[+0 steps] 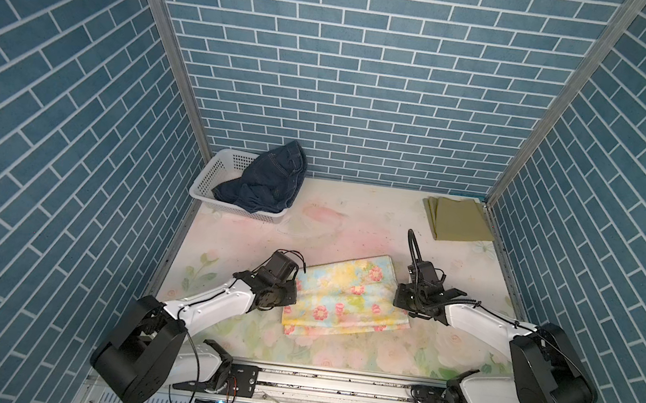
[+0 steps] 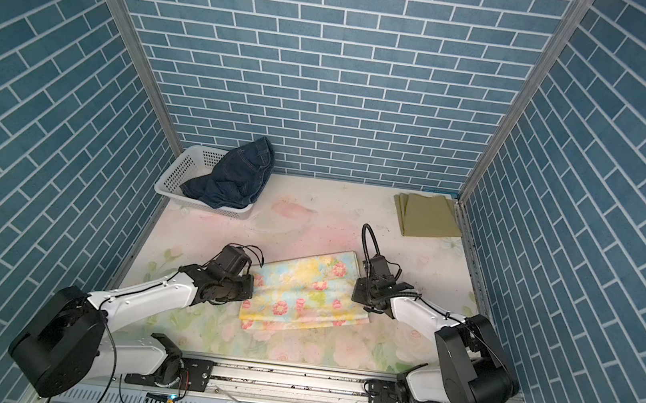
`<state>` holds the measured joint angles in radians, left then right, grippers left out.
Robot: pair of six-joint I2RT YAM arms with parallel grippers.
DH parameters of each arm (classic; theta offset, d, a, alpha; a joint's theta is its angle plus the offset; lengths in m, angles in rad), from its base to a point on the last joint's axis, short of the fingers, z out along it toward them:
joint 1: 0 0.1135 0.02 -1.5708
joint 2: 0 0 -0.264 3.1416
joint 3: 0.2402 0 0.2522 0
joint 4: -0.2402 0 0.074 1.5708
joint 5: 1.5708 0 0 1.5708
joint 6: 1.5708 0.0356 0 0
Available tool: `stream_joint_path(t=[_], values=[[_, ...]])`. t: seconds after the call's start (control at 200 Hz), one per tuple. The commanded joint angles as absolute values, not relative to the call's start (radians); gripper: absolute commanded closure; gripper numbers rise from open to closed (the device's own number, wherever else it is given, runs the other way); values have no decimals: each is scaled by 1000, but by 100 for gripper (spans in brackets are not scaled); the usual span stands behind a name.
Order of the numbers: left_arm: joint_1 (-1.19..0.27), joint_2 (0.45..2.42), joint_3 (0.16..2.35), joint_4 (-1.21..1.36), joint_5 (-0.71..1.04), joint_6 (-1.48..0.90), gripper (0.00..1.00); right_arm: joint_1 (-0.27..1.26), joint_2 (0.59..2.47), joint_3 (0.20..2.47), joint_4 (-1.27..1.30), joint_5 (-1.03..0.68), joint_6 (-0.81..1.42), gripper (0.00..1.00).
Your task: Fold and stack the skirts
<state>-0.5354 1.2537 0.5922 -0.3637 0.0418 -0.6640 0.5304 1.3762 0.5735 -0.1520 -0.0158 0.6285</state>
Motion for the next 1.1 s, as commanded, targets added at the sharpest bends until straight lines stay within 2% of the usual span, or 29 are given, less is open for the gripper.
stream_joint_path(t=[0.0, 0.3, 0.4, 0.475, 0.58, 0.675, 0.795, 0.995, 1.095], values=[[-515, 1242, 691, -581, -120, -561, 100, 553, 1381, 556, -149, 9, 684, 100], [-526, 1337, 901, -626, -168, -486, 100, 662, 1463, 601, -20, -3, 804, 100], [-564, 1384, 989, -657, -196, -464, 100, 669, 1467, 623, -12, -11, 812, 77], [-615, 1432, 1049, -679, -226, -457, 100, 670, 1453, 630, -29, -2, 803, 64], [-701, 1521, 1132, -710, -287, -453, 100, 667, 1412, 627, -77, 44, 793, 51], [-771, 1615, 1210, -736, -316, -453, 100, 656, 1374, 598, -90, 79, 809, 47], [-846, 1713, 1300, -765, -333, -454, 100, 610, 1360, 534, -27, 58, 832, 51], [-913, 1783, 1367, -742, -271, -469, 100, 576, 1432, 485, 159, -30, 838, 77], [-924, 1790, 1380, -712, -212, -480, 100, 575, 1485, 478, 256, -69, 850, 87]])
